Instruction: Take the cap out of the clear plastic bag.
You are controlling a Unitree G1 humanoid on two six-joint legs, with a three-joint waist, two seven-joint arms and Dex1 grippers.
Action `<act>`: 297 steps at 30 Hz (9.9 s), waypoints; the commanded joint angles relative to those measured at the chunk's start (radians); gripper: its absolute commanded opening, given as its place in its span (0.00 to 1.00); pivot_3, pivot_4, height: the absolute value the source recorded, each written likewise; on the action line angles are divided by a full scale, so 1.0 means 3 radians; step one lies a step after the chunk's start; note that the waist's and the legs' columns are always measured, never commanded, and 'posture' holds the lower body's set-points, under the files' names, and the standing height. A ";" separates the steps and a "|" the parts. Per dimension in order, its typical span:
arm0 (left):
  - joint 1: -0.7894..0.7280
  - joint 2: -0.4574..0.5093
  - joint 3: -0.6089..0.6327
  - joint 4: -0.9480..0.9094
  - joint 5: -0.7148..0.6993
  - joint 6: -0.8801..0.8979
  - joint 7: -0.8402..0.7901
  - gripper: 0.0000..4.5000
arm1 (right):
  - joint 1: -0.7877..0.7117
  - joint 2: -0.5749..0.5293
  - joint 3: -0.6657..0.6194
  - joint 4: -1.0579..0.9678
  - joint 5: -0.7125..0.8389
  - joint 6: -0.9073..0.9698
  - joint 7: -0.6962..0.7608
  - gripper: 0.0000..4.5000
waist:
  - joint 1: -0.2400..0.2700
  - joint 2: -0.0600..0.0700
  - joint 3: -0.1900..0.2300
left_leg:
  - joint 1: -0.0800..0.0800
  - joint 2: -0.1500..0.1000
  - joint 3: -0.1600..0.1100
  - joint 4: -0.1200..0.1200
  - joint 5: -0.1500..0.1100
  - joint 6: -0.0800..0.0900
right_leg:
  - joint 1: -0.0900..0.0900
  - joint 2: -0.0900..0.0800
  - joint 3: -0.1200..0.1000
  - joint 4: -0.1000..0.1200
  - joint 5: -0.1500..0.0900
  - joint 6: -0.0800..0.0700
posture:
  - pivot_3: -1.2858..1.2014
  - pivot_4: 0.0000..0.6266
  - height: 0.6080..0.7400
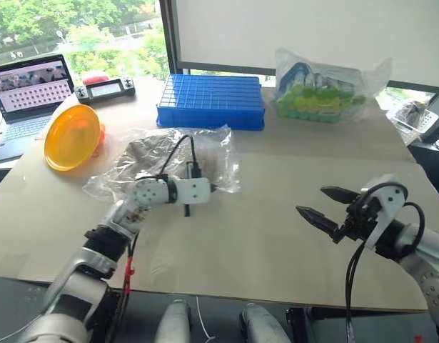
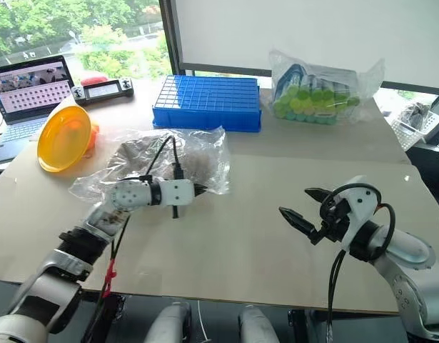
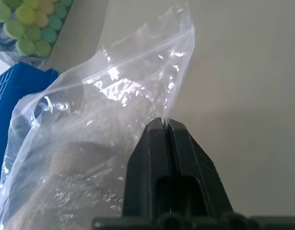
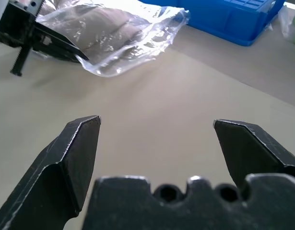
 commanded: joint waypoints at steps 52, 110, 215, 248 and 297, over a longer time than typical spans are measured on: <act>0.0047 0.0425 0.0504 -0.1107 -0.1302 0.2984 -0.0831 0.95 | -0.0655 0.0024 0.0477 0.0352 -0.0279 -0.0242 0.0383 1.00 | -0.0009 -0.0007 0.0016 | -0.0038 0.0011 0.0000 0.0016 -0.0001 0.0004 | -0.0049 0.0002 -0.0016 0.0041 0.0005 -0.0034 | 0.52 0.24 0.80; 0.0937 0.0753 0.1105 -0.2487 -0.2009 0.3999 -0.1070 0.01 | -0.0542 0.0105 0.0426 0.0290 -0.0336 -0.0267 0.0250 1.00 | -0.0026 -0.0007 0.0016 | -0.0031 0.0010 0.0000 0.0016 -0.0001 0.0004 | -0.0044 0.0002 -0.0015 0.0049 -0.0003 -0.0023 | 0.52 0.24 0.80; 0.1155 0.0481 0.0770 -0.1356 -0.0104 0.1007 0.0411 0.98 | -0.0844 0.0436 0.1020 0.0502 -0.0481 -0.0445 0.0456 1.00 | -0.0007 -0.0010 0.0017 | -0.0021 0.0012 0.0006 0.0011 -0.0001 0.0003 | -0.0045 0.0000 -0.0014 0.0058 -0.0003 -0.0039 | 0.52 0.24 0.80; 0.1966 0.1104 0.1715 -0.2105 -0.1859 0.2229 -0.1030 0.01 | -0.0844 0.0407 0.1003 0.0547 -0.0503 -0.0482 0.0461 1.00 | -0.0068 -0.0010 0.0017 | -0.0017 0.0014 0.0006 0.0011 -0.0001 0.0003 | -0.0044 0.0001 -0.0014 0.0063 -0.0006 -0.0035 | 0.52 0.24 0.80; 0.1691 0.1849 0.1706 -0.2433 -0.2188 0.3140 -0.1123 0.90 | -0.1246 0.0435 0.1124 0.0942 -0.0634 -0.0571 0.0766 1.00 | -0.0094 -0.0010 0.0023 | -0.0016 0.0016 0.0008 0.0006 -0.0002 0.0003 | -0.0049 0.0001 -0.0017 0.0064 -0.0013 -0.0034 | 0.52 0.24 0.80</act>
